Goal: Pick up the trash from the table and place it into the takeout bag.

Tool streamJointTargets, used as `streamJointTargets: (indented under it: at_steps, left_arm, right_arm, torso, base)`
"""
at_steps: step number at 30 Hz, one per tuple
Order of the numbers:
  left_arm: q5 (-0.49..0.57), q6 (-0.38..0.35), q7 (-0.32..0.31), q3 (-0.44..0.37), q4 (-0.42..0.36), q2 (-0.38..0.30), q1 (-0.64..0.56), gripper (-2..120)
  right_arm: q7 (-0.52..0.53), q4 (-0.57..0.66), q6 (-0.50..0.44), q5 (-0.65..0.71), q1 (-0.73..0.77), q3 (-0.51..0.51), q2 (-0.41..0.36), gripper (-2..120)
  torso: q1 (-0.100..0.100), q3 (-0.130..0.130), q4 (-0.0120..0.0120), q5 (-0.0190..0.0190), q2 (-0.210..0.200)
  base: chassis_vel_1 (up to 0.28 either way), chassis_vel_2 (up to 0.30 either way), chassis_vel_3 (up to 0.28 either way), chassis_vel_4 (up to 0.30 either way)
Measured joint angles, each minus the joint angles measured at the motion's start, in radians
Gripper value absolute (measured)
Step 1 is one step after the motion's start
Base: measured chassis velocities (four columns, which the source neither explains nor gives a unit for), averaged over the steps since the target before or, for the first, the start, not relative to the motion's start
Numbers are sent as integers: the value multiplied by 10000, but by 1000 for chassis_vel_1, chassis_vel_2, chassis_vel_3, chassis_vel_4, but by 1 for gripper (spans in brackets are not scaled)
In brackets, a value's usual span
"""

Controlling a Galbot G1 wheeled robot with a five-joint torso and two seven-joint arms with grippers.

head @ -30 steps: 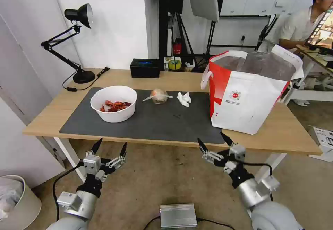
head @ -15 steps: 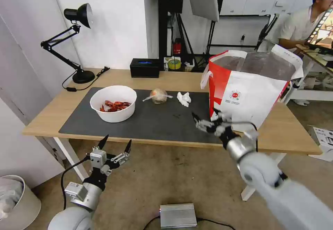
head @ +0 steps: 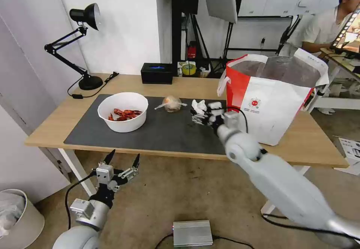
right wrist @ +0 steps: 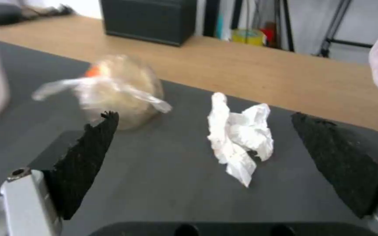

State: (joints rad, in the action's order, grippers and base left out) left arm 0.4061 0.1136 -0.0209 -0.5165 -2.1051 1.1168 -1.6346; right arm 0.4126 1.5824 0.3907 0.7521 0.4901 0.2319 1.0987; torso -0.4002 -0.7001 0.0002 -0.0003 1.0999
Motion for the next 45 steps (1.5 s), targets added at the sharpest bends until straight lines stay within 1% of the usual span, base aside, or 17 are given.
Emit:
streamJointTargets:
  at_steps: [1, 2, 5, 6, 8, 9, 11, 12, 15, 16, 19, 20, 23, 24, 27, 37, 45]
  left_arm:
    - [27, 0, 0, -36, -22, -14, -22, 100]
    - [27, 0, 0, -36, -22, -14, -22, 100]
    - [44, -58, 3, -102, -22, 24, -84, 100]
    - [44, -58, 3, -102, -22, 24, -84, 100]
    - [44, -78, 8, -106, -2, 84, -77, 100]
    - [44, -78, 8, -106, -2, 84, -77, 100]
    - [45, -86, 11, -83, -3, 102, -58, 100]
    - [45, -86, 11, -83, -3, 102, -58, 100]
    - [45, -88, 12, -72, 12, 107, -45, 100]
    - [45, -88, 12, -72, 12, 107, -45, 100]
    - [45, -75, 14, -35, 68, 127, -28, 100]
    - [45, -75, 14, -35, 68, 127, -28, 100]
    - [45, -63, 21, 11, 116, 128, 14, 100]
    - [45, -63, 21, 11, 116, 128, 14, 100]
    - [53, -39, 30, 55, 177, 89, 41, 100]
    - [198, -17, 36, 131, 273, -109, 188, 100]
    - [202, 4, 43, 202, 331, -93, 212, 100]
  right_arm:
    - [185, -233, 213, 2, -176, 46, 183, 100]
    - [185, -233, 213, 2, -176, 46, 183, 100]
    - [607, -934, 665, 67, -623, 177, 628, 100]
    - [607, -934, 665, 67, -623, 177, 628, 100]
    - [824, -1468, 953, 258, -905, 240, 928, 100]
    - [824, -1468, 953, 258, -905, 240, 928, 100]
    - [940, -2074, 1108, 298, -1179, 282, 1231, 100]
    - [940, -2074, 1108, 298, -1179, 282, 1231, 100]
    - [1113, -2789, 1315, 360, -1510, 283, 1601, 100]
    - [1113, -2789, 1315, 360, -1510, 283, 1601, 100]
    - [1166, -3555, 1337, 363, -1812, 233, 2020, 100]
    - [1166, -3555, 1337, 363, -1812, 233, 2020, 100]
    - [1230, -4247, 1366, 388, -2043, 141, 2420, 100]
    - [1230, -4247, 1366, 388, -2043, 141, 2420, 100]
    - [1246, -4801, 1371, 366, -2192, -38, 2788, 100]
    - [1199, -5793, 1348, 310, -2505, -418, 3350, 100]
    - [1120, -6660, 1322, 207, -2664, -877, 3888, 100]
  torso:
    - [0, 0, -1, 0, 0]
    - [0, 0, -1, 0, 0]
    - [2, 1, -2, 1, 0]
    - [2, 1, -2, 1, 0]
    - [1, 0, 0, 0, 0]
    - [1, 0, 0, 0, 0]
    - [2, 1, -3, 1, 0]
    - [2, 1, -3, 1, 0]
    - [2, 1, -2, 2, 0]
    - [2, 1, -2, 2, 0]
    - [2, 1, -2, 2, 0]
    - [2, 1, -2, 2, 0]
    - [2, 1, -2, 1, 0]
    - [2, 1, -2, 1, 0]
    - [2, 1, -1, 1, 0]
    - [3, 2, -3, 2, 1]
    - [2, 2, -1, 2, 2]
  base:
    - [0, 0, 0, 0]
    - [0, 0, 0, 0]
    - [0, 0, 0, 0]
    - [0, 0, 0, 0]
    - [0, 0, 0, 0]
    - [0, 0, 0, 0]
    - [0, 0, 0, 0]
    - [0, 0, 0, 0]
    - [0, 0, 0, 0]
    - [0, 0, 0, 0]
    - [0, 0, 0, 0]
    - [0, 0, 0, 0]
    - [0, 0, 0, 0]
    - [0, 0, 0, 0]
    - [0, 0, 0, 0]
    - [0, 0, 0, 0]
    - [0, 0, 0, 0]
